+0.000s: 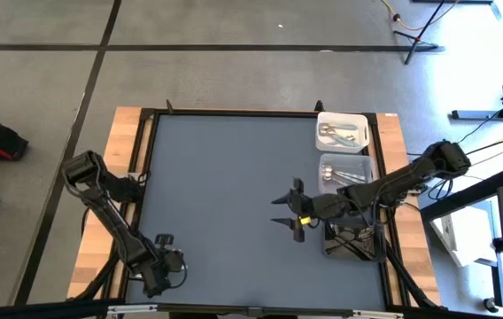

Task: Sort silverware by color (type)
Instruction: Put the white green spoon into the transparent bin

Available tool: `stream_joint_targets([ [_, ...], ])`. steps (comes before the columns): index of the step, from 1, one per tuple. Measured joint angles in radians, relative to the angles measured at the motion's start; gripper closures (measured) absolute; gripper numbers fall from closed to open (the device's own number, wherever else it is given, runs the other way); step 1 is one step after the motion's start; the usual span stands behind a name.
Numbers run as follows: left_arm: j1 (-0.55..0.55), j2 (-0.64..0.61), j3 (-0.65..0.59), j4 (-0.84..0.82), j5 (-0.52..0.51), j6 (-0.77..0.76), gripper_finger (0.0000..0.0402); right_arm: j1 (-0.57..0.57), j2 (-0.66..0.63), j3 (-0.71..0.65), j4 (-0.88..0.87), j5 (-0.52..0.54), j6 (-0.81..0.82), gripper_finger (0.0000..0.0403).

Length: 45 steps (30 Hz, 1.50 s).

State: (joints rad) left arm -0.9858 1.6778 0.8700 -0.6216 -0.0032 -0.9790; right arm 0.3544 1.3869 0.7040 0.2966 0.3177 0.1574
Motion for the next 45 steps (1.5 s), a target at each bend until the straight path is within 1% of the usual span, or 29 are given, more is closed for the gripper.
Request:
stream_joint_targets([
  [3, 0.012, 0.000, -0.001, -0.003, -0.001, 0.022, 0.0332, 0.021, 0.000, 0.000, 0.001, 0.028, -0.005, 0.0166],
  [7, 0.035, 0.000, -0.002, -0.004, 0.000, 0.070, 0.0384, 0.026, 0.000, 0.000, 0.000, 0.038, -0.011, 0.0166],
  [9, 0.048, -0.004, 0.001, -0.003, -0.001, 0.099, 0.0389, 0.025, 0.000, 0.000, 0.000, 0.038, -0.013, 0.0166],
  [12, 0.062, -0.018, 0.017, -0.005, -0.032, 0.159, 0.0379, 0.020, 0.000, 0.000, 0.003, 0.047, -0.031, 0.0166],
  [14, 0.075, -0.042, 0.040, -0.009, -0.118, 0.214, 0.0376, 0.017, 0.000, 0.000, 0.007, 0.047, -0.031, 0.0166],
  [18, 0.075, -0.132, 0.086, -0.011, -0.297, 0.364, 0.0380, 0.017, 0.000, 0.000, 0.021, 0.050, -0.032, 0.0166],
  [20, 0.072, -0.187, 0.087, -0.007, -0.438, 0.442, 0.0380, 0.017, 0.000, 0.000, 0.068, 0.057, -0.035, 0.0166],
  [22, 0.074, -0.251, 0.084, 0.021, -0.610, 0.515, 0.0380, 0.017, 0.002, 0.001, 0.115, 0.072, -0.051, 0.0166],
  [24, 0.073, -0.309, 0.064, 0.058, -0.765, 0.573, 0.0380, 0.017, 0.021, 0.001, 0.193, 0.113, -0.081, 0.0166],
  [26, 0.078, -0.356, 0.032, 0.124, -0.896, 0.637, 0.0380, 0.013, 0.044, 0.001, 0.265, 0.123, -0.120, 0.0166],
  [27, 0.084, -0.379, 0.014, 0.170, -0.947, 0.669, 0.0379, 0.004, 0.058, 0.003, 0.298, 0.107, -0.141, 0.0164],
  [29, 0.102, -0.416, -0.031, 0.270, -1.026, 0.736, 0.0379, -0.011, 0.091, 0.012, 0.352, 0.070, -0.160, 0.0154],
  [30, 0.113, -0.430, -0.058, 0.335, -1.045, 0.773, 0.0379, -0.020, 0.112, 0.021, 0.370, 0.057, -0.165, 0.0146],
  [33, 0.151, -0.457, -0.155, 0.584, -1.036, 0.908, 0.0379, -0.046, 0.181, 0.070, 0.396, 0.048, -0.170, 0.0116],
  [35, 0.180, -0.463, -0.226, 0.796, -0.993, 1.002, 0.0379, -0.065, 0.226, 0.118, 0.401, 0.031, -0.191, 0.0097],
  [36, 0.196, -0.463, -0.263, 0.902, -0.968, 1.047, 0.0379, -0.073, 0.250, 0.141, 0.402, 0.001, -0.208, 0.0090],
  [39, 0.245, -0.460, -0.381, 1.237, -0.871, 1.155, 0.0379, -0.097, 0.341, 0.214, 0.427, -0.144, -0.262, 0.0079],
  [41, 0.281, -0.452, -0.452, 1.427, -0.821, 1.192, 0.0379, -0.104, 0.408, 0.264, 0.442, -0.194, -0.271, 0.0080],
  [43, 0.316, -0.445, -0.499, 1.532, -0.812, 1.202, 0.0379, -0.107, 0.462, 0.309, 0.440, -0.189, -0.276, 0.0089],
  [45, 0.338, -0.445, -0.522, 1.561, -0.797, 1.193, 0.0379, -0.106, 0.511, 0.359, 0.450, -0.157, -0.293, 0.0102],
])
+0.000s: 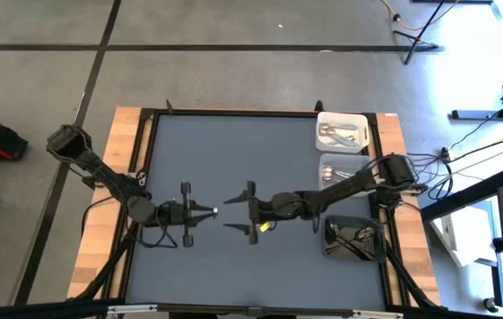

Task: Sort silverware by color (type)
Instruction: Put the white green spoon into the transparent bin

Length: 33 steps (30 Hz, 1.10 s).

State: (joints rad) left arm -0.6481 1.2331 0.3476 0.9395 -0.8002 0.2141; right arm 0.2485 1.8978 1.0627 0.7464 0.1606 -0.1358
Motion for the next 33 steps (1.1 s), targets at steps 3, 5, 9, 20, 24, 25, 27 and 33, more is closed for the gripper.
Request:
stream_joint_targets([
  [3, 0.018, 0.009, -0.002, 0.000, 0.019, -0.023, 0.0379, 0.000, 0.056, 0.069, 0.018, 0.014, -0.011, 0.0125],
  [5, 0.028, 0.019, -0.002, 0.000, 0.030, -0.026, 0.0379, 0.000, 0.086, 0.109, 0.009, 0.004, -0.010, 0.0141],
  [9, 0.038, 0.029, -0.002, 0.021, 0.058, -0.044, 0.0379, 0.000, 0.135, 0.162, -0.006, 0.019, -0.006, 0.0179],
  [20, 0.039, 0.030, -0.002, 0.015, 0.063, -0.047, 0.0379, 0.000, 0.143, 0.172, 0.004, 0.023, -0.034, 0.0391],
  [24, 0.037, 0.030, -0.002, 0.011, 0.076, -0.047, 0.0369, 0.000, 0.143, 0.172, -0.004, 0.022, -0.047, 0.0382],
  [25, 0.037, 0.030, -0.002, 0.009, 0.080, -0.047, 0.0362, 0.000, 0.143, 0.172, -0.009, 0.023, -0.059, 0.0387],
  [27, 0.036, 0.030, -0.002, 0.011, 0.082, -0.047, 0.0341, 0.000, 0.143, 0.172, -0.028, 0.031, -0.086, 0.0396],
  [33, -0.005, 0.002, -0.001, -0.024, 0.042, -0.053, 0.0273, 0.019, 0.077, 0.170, -0.181, 0.145, -0.108, 0.0392],
])
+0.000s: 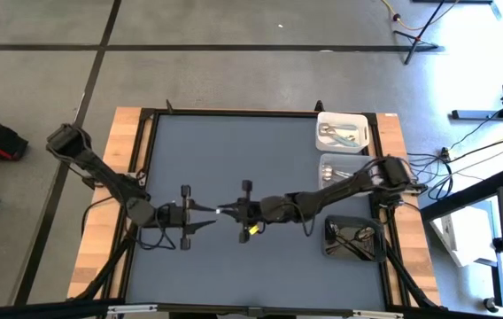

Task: Sort silverware by color (type)
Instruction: Put the white green spoon into the transparent bin

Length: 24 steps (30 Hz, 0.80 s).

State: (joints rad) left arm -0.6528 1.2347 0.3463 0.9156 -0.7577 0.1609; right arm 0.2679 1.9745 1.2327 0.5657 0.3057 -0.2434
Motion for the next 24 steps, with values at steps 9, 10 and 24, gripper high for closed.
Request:
stream_joint_targets([
  [9, -0.095, -0.189, 0.001, -0.430, -0.088, -0.196, 0.0251, 0.083, -0.207, 0.001, -0.462, 0.345, -0.005, 0.0396],
  [10, -0.095, -0.203, 0.001, -0.457, -0.079, -0.222, 0.0251, 0.089, -0.241, 0.001, -0.542, 0.372, 0.025, 0.0397],
  [24, -0.054, -0.227, 0.001, -0.549, 0.004, -0.293, 0.0250, 0.084, -0.554, 0.001, -1.555, 0.464, 0.658, 0.0400],
])
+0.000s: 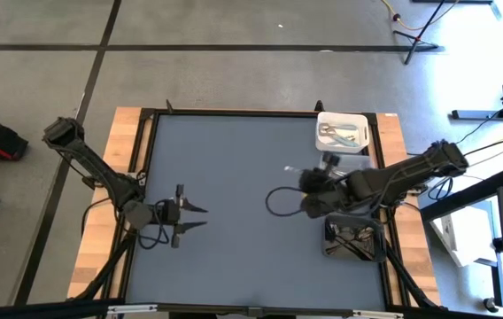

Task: Sort silverware by color (type)
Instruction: Put the white green spoon into the transparent bin

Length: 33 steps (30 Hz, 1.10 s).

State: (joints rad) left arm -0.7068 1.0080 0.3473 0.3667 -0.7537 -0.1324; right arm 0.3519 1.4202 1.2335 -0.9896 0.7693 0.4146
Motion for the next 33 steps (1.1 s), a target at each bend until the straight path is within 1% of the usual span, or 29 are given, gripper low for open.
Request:
stream_joint_targets([
  [2, 0.000, 0.000, 0.000, 0.000, 0.013, 0.000, 0.0250, 0.001, -0.012, -0.007, -0.134, 0.012, 0.097, 0.0401],
  [5, 0.000, 0.000, 0.000, -0.002, 0.013, 0.002, 0.0250, -0.007, -0.036, -0.054, -0.288, 0.014, 0.230, 0.0401],
  [9, 0.000, 0.000, 0.000, -0.002, 0.013, 0.003, 0.0250, -0.048, -0.078, -0.163, -0.381, -0.010, 0.361, 0.0401],
  [12, 0.000, 0.000, 0.000, -0.002, 0.012, 0.007, 0.0250, -0.096, -0.116, -0.255, -0.361, -0.041, 0.376, 0.0401],
  [16, 0.000, 0.000, 0.000, -0.002, 0.012, 0.011, 0.0250, -0.181, -0.129, -0.361, -0.335, -0.112, 0.367, 0.0401],
  [21, 0.010, 0.000, 0.000, -0.005, 0.008, 0.011, 0.0250, -0.261, -0.129, -0.458, -0.298, -0.214, 0.322, 0.0401],
  [24, 0.021, 0.001, 0.000, -0.021, 0.008, 0.008, 0.0250, -0.287, -0.129, -0.493, -0.270, -0.238, 0.312, 0.0397],
  [26, 0.027, 0.001, 0.000, -0.028, 0.008, 0.004, 0.0250, -0.300, -0.129, -0.502, -0.266, -0.242, 0.326, 0.0386],
  [28, 0.030, 0.001, 0.000, -0.032, 0.009, 0.003, 0.0250, -0.319, -0.129, -0.502, -0.267, -0.274, 0.339, 0.0368],
  [33, 0.031, 0.001, 0.000, -0.034, 0.014, 0.004, 0.0250, -0.342, -0.129, -0.456, -0.304, -0.348, 0.312, 0.0302],
])
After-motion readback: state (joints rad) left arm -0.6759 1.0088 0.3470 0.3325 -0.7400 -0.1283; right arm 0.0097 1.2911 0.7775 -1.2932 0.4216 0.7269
